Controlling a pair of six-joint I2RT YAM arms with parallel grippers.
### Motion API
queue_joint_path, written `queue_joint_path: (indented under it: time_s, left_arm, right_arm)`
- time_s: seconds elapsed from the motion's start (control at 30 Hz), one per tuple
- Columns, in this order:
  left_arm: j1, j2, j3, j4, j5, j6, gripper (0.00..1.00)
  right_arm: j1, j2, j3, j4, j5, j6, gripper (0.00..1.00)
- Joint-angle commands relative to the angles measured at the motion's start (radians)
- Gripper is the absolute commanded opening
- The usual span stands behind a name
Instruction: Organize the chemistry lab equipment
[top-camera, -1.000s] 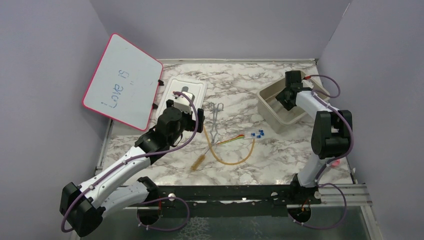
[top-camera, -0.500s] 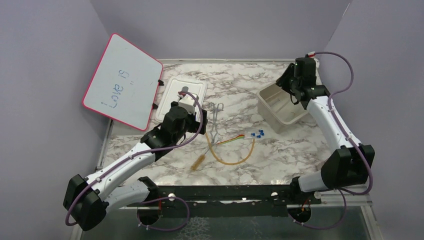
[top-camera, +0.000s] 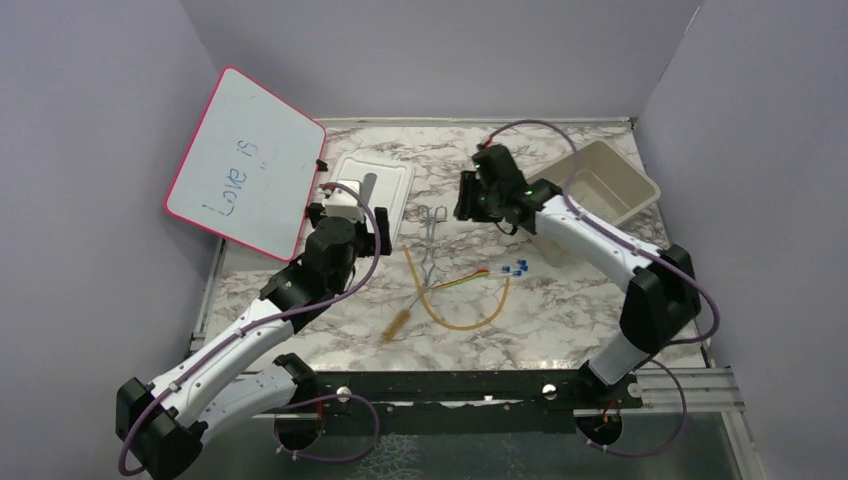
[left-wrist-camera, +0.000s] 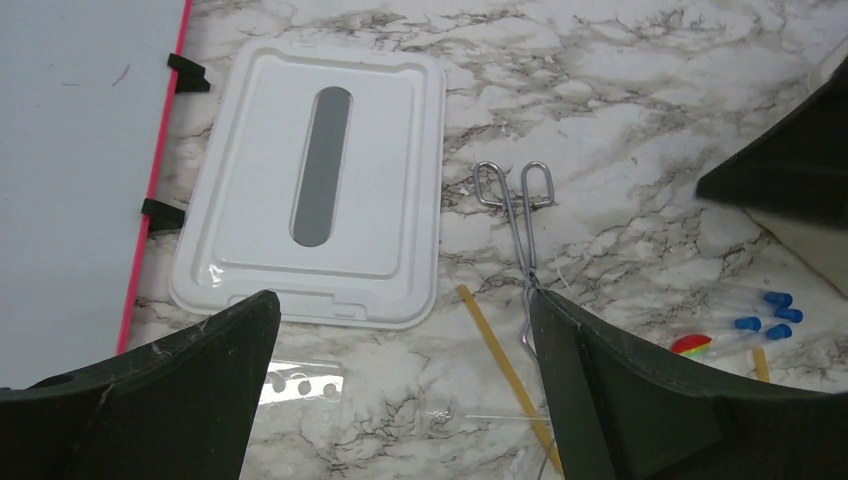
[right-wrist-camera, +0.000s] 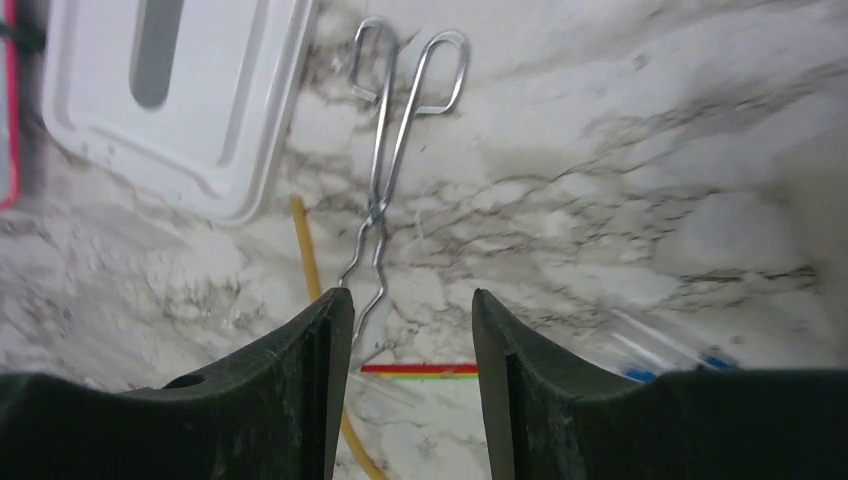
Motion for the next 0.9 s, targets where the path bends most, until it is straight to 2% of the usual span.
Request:
queue_joint_path:
  time_s: [0.0,0.2,0.5,0.87]
  left_arm:
    - [0.002,-0.057,-0.016,0.023,-0.094,-0.023,0.98]
    - [0.005,-0.097,-0.026,0.028,-0.112,-0.026,0.98]
    - [0.004,-0.126,-0.034,0.036,-0.103,-0.033,0.98]
    - [0.004,-0.125,-0.035,0.037,-0.095,-0.029,0.98]
  right_arm:
    - [0.143,0.15,0.077,-0.093,-0.006,-0.011,0.52]
    - [0.234,0.336,0.201,-0.218,-0.011,-0.028,0.52]
    - [0.306,0.428,0.236,-0.243,-0.046,-0.01,0.51]
    - [0.332,0.506,0.276,-0.278,-0.029,0.013,0.33]
